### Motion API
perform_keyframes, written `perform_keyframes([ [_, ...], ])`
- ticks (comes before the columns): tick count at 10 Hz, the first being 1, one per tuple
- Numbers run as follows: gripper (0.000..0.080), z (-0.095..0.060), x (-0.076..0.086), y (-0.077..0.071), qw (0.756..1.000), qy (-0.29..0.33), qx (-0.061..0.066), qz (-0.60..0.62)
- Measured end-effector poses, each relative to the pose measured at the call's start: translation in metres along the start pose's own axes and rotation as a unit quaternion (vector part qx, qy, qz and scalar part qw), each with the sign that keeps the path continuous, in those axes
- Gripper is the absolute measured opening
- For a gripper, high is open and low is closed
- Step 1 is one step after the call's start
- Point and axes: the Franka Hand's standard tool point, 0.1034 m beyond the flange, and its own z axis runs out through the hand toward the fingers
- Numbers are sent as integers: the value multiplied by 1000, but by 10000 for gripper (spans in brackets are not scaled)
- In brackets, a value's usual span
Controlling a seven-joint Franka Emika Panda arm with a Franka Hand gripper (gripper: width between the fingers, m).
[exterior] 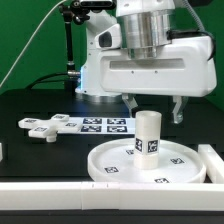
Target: Assemble round table
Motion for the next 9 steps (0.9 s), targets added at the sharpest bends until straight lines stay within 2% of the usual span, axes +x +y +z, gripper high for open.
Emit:
perform_keyframes([
  [4, 649, 1, 0, 2, 991, 0, -3, -137],
  [6, 649, -4, -9, 4, 973, -1, -20, -229],
  [7, 649, -12, -13, 7, 962, -7, -24, -273],
  [9, 649, -19, -9, 21, 951, -17, -23, -308],
])
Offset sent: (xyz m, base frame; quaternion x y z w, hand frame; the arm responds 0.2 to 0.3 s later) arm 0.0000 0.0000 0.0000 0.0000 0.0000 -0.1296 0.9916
